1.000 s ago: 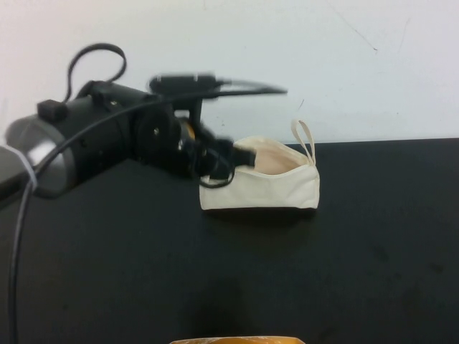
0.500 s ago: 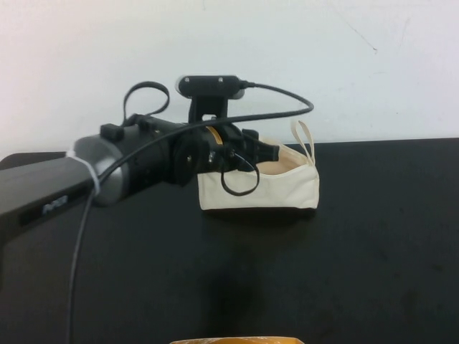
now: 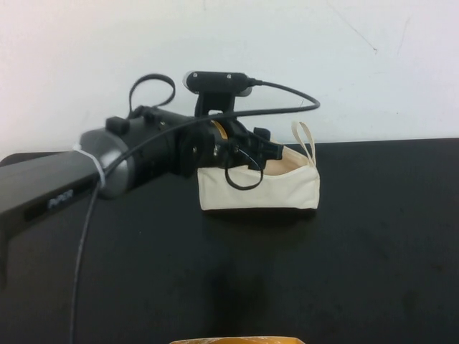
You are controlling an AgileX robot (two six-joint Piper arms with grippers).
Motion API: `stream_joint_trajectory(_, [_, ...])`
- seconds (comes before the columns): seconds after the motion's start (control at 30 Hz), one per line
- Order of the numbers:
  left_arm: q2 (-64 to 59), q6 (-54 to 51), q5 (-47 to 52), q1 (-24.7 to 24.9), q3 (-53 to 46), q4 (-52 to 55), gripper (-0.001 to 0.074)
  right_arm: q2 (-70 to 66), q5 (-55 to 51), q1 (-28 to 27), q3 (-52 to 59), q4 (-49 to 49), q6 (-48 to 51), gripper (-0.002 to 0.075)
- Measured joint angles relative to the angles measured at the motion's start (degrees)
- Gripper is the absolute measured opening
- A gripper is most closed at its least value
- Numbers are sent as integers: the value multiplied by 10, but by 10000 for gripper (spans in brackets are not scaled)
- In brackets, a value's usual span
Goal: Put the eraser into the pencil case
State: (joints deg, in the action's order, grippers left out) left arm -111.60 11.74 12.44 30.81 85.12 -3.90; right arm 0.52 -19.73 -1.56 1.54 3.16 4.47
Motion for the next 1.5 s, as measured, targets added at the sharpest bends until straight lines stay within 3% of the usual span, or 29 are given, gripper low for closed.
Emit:
stream_joint_trajectory(0.1, [30,0,43,-2,0,20,374,0,0,0,0,0,0,-1])
stream_joint_trajectory(0.2, [72,-1,91,-5,-3,60,158,0,0,0,0,0,0,-1])
stream_joint_trajectory(0.33, [161,-18,106,-4,-53,87,31,0,0,0,0,0,0,-1])
stream_joint_trajectory(0.7, [468,-28,91,18,-286,88,0,0,0,0,0,0,0,-1])
stream_joint_trajectory(0.9, [596,-28,175,18,-352,88,-1,0,0,0,0,0,0,-1])
stream_joint_trajectory(1.17, [674,-30,317,18,-370,132,0,0,0,0,0,0,0,-1])
stream_joint_trajectory(1.3, [707,-11,294,18,-414,176,-1,0,0,0,0,0,0,-1])
stream_joint_trajectory(1.5, [813,61,175,18,-542,241,-1,0,0,0,0,0,0,-1])
